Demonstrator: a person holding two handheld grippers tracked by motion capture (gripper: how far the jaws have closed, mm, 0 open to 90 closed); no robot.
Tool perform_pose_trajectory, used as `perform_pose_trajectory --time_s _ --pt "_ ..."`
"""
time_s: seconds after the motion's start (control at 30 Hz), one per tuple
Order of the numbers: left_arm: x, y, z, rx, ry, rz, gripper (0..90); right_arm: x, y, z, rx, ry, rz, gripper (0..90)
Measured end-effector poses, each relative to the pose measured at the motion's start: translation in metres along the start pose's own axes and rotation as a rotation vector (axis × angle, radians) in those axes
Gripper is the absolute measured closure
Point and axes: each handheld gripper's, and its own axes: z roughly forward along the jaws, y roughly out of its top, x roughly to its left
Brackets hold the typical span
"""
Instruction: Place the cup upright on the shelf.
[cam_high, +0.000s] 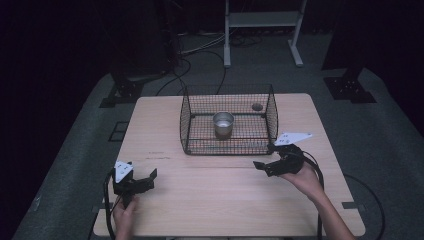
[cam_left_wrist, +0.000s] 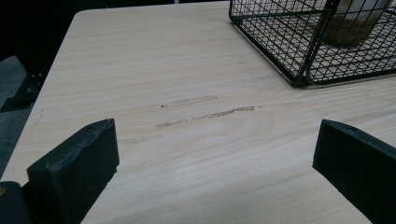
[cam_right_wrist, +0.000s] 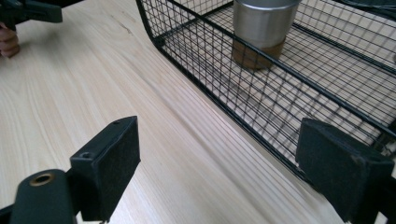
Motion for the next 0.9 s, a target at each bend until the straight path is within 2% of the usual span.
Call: perform_pose_trajectory --time_s 0.1,0.37,0.53,0.8,0.9 --pt "0.0 0.0 0.0 0.004 0.001 0.003 0.0 -0.001 -0.007 -0.004 -0.001 0.004 0.012 13.2" --pt "-0.001 0.0 0.0 0.001 0.004 0.004 0.0 -0.001 -0.026 -0.012 0.001 -0.032 0.011 13.2" --pt "-0.001 0.0 0.0 0.0 0.003 0.005 0.0 -0.003 -0.036 -0.017 -0.01 -0.017 0.027 13.2" --pt "-0.001 0.0 0.0 0.003 0.004 0.007 0.0 -0.001 -0.056 -0.026 -0.016 -0.033 0.031 13.2" --pt "-0.001 0.0 0.0 0.003 0.005 0.009 0.0 0.0 -0.064 -0.029 -0.022 -0.035 0.049 13.1"
